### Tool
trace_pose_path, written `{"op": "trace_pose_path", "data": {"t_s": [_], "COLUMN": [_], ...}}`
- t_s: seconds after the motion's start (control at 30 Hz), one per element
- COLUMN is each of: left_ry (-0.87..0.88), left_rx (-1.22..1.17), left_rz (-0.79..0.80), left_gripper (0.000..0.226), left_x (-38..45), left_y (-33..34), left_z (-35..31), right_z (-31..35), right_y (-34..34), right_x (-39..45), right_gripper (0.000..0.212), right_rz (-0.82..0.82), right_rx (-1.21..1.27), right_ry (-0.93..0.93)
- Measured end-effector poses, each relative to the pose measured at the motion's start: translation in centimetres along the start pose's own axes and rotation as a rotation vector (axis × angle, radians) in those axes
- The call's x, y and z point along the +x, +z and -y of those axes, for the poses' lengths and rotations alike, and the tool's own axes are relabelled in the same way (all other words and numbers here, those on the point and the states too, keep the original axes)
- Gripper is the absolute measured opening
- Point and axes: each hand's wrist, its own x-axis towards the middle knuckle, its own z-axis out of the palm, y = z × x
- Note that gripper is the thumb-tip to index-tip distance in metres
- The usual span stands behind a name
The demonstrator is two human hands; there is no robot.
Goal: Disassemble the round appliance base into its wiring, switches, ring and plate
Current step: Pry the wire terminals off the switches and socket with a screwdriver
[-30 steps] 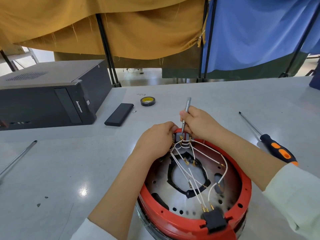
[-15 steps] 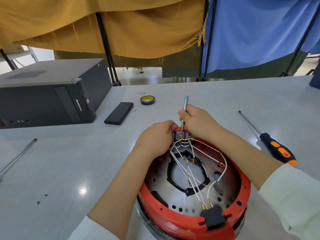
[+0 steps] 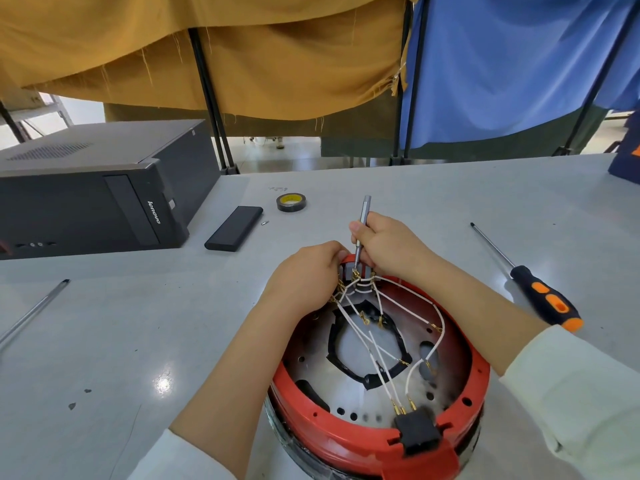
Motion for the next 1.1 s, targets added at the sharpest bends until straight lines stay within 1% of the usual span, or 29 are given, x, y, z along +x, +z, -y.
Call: {"op": "trace_pose_path", "data": {"t_s": [0.17, 0.23, 0.33, 0.4, 0.5, 0.57, 0.7, 0.77, 0.83, 0.87, 0.97, 1.1], "left_ry": [-0.003, 0.003, 0.014, 0.003, -0.048, -0.106, -0.156, -0.137, -0.087, -0.068, -0.037, -0.030], "left_rx": [-0.026, -0.078, -0.109, -0.119, -0.114, -0.068, 0.001, 0.011, -0.016, -0.017, 0.087, 0.071], "left_rz": [0.012, 0.035, 0.057, 0.047, 0.009, -0.003, 0.084, 0.096, 0.049, 0.026, -0.001, -0.014], "left_gripper": [0.027, 0.026, 0.024, 0.024, 0.025, 0.026, 0.024, 0.024, 0.027, 0.029, 0.032, 0.031], "left_x": [0.1, 0.1, 0.0, -0.2, -0.6, -1.0, -0.9, -0.6, -0.7, -0.8, -1.0, -0.9], "left_y": [-0.1, -0.2, -0.4, -0.5, -0.5, -0.4, -0.9, -1.2, -1.0, -0.8, -0.1, 0.0], "left_z": [0.1, 0.1, 0.0, -0.2, -0.2, -0.2, -0.3, -0.7, -1.2, -1.4, -1.2, -0.8], "right_z": [0.0, 0.1, 0.6, 0.9, 0.8, 0.4, -0.5, -0.6, -0.7, -0.7, -0.9, -1.0], "right_y": [0.1, -0.1, -0.8, -1.3, -1.9, -1.9, -1.4, -1.3, -1.2, -1.1, -0.9, -0.9], "right_x": [-0.2, -0.4, -0.6, -0.8, -1.5, -2.1, -2.9, -3.2, -3.3, -3.3, -3.3, -3.3], "right_gripper": [0.028, 0.028, 0.026, 0.025, 0.022, 0.019, 0.017, 0.018, 0.018, 0.017, 0.017, 0.016], "right_rz": [0.010, -0.011, 0.001, 0.006, -0.011, -0.017, -0.035, -0.048, -0.043, -0.040, -0.033, -0.028], "right_rx": [-0.035, 0.080, 0.290, 0.317, 0.265, 0.226, 0.163, 0.114, 0.058, 0.035, -0.024, -0.085], "right_ry": [-0.035, -0.023, 0.010, -0.012, -0.057, -0.072, -0.121, -0.169, -0.200, -0.205, -0.205, -0.221]}}
